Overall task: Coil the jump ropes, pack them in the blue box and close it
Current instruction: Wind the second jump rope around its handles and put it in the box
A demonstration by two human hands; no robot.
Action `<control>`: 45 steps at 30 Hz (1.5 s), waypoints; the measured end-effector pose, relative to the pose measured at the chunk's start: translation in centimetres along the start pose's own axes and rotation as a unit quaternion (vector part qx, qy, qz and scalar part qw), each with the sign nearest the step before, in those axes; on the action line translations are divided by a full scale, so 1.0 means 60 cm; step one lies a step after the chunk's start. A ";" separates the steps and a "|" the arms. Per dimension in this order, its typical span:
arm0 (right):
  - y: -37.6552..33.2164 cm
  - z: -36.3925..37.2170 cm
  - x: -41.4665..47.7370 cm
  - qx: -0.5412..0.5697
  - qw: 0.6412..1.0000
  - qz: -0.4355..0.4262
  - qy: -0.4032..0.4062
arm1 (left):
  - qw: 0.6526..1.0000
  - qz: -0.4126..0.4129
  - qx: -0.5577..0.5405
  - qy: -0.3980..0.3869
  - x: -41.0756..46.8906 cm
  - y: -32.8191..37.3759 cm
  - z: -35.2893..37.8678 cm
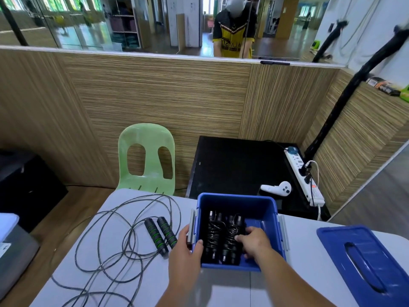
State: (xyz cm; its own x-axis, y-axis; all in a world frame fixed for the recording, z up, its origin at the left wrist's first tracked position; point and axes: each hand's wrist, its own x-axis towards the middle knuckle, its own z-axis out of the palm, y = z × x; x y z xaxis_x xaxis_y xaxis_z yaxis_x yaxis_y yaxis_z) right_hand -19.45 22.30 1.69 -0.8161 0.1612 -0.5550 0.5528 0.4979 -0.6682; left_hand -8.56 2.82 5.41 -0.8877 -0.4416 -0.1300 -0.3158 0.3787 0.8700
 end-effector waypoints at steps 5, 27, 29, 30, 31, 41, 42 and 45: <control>-0.010 -0.009 -0.017 -0.029 0.999 -0.023 0.002 | 1.000 0.003 -0.003 -0.001 -0.001 0.000 -0.001; 0.082 -0.138 -0.134 0.222 0.960 -0.088 0.146 | 1.000 0.006 0.021 -0.021 0.009 0.010 -0.004; 0.085 -0.135 -0.130 0.234 0.959 -0.081 0.139 | 0.999 0.011 0.028 -0.028 0.010 0.015 -0.006; 0.084 -0.134 -0.128 0.234 0.959 -0.081 0.137 | 0.999 0.013 0.034 -0.029 0.011 0.017 -0.007; 0.083 -0.133 -0.128 0.231 0.960 -0.080 0.137 | 0.999 0.013 0.039 -0.032 0.013 0.017 -0.007; 0.077 -0.127 -0.108 0.230 0.961 -0.048 0.146 | 0.996 -0.005 0.075 -0.041 0.045 0.012 0.004; 0.075 -0.128 -0.106 0.232 0.960 -0.048 0.147 | 0.995 -0.001 0.086 -0.047 0.049 0.011 0.004; 0.069 -0.128 -0.103 0.228 0.961 -0.047 0.151 | 0.994 0.007 0.098 -0.057 0.052 0.015 0.002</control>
State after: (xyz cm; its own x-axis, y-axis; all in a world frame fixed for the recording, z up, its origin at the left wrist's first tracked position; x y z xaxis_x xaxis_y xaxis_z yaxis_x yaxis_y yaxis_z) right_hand -13.39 29.90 6.17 -0.8394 0.4085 -0.3585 0.4345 0.1082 -0.8942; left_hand -11.67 1.88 5.72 -0.9211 -0.3449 -0.1808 -0.3524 0.5405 0.7640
